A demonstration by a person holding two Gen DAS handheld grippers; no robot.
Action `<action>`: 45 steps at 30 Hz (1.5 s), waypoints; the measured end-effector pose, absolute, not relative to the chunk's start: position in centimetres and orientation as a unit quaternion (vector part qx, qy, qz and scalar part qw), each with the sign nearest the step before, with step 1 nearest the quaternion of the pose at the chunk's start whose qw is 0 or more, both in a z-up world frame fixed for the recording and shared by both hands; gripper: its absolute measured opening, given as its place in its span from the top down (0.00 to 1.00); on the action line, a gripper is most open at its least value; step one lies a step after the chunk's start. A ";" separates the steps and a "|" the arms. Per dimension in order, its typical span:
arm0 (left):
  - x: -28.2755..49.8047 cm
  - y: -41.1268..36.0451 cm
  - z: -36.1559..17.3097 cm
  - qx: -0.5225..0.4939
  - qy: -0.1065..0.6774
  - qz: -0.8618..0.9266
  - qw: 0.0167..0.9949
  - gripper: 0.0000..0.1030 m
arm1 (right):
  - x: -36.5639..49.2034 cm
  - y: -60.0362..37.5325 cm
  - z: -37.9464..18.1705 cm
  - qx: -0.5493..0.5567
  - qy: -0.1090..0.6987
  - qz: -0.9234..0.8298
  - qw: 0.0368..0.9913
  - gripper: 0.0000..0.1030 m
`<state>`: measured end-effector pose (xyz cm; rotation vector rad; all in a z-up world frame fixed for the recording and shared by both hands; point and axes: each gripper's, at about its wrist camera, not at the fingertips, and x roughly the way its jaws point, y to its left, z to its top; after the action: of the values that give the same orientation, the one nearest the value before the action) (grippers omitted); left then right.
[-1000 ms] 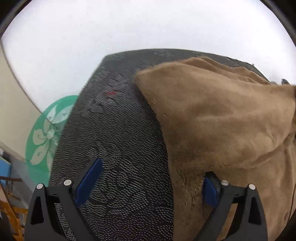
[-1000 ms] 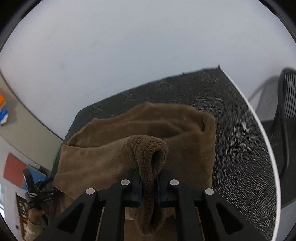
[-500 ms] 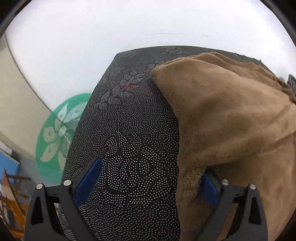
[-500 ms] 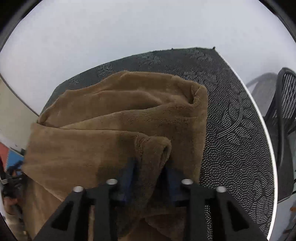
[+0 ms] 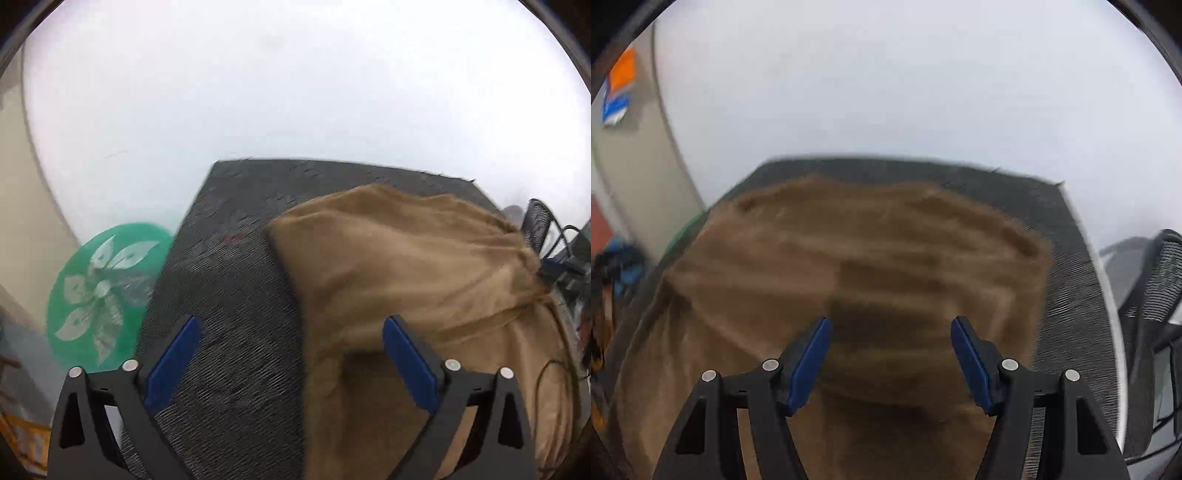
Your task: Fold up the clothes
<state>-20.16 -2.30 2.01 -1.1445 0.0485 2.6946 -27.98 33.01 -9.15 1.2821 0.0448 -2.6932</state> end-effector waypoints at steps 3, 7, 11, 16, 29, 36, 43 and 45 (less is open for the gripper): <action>-22.0 -1.0 -0.6 -0.419 0.032 0.902 0.098 0.02 | -28.7 32.7 -11.9 0.466 0.013 -0.882 0.070 0.33; -24.6 0.6 -4.4 -0.464 0.055 0.880 0.081 0.01 | -27.8 33.1 -13.0 0.478 0.034 -0.874 0.086 0.33; -24.9 -0.3 -4.7 -0.471 0.050 0.878 0.075 0.01 | -26.6 32.9 -13.4 0.468 0.067 -0.876 0.096 0.33; -25.1 -0.5 -4.4 -0.470 0.066 0.878 0.065 0.00 | -26.3 32.5 -13.4 0.464 0.069 -0.878 0.091 0.32; -29.6 6.4 -2.0 -0.446 0.072 0.883 0.126 0.00 | -30.7 32.9 -11.2 0.451 0.023 -0.889 0.077 0.31; -32.4 6.0 -5.6 -0.483 0.063 0.866 0.112 0.00 | -30.7 32.7 -14.3 0.452 0.053 -0.887 0.080 0.24; -32.2 5.1 -6.2 -0.469 0.060 0.873 0.120 0.00 | -30.8 32.5 -14.6 0.447 0.063 -0.889 0.075 0.22; -32.1 5.0 -6.3 -0.468 0.059 0.874 0.119 0.00 | -30.8 32.3 -14.6 0.447 0.066 -0.890 0.071 0.21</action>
<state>-32.06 4.99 -6.27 -1.3690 0.1730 2.5544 -30.82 32.34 -14.57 1.3430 0.1978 -2.6752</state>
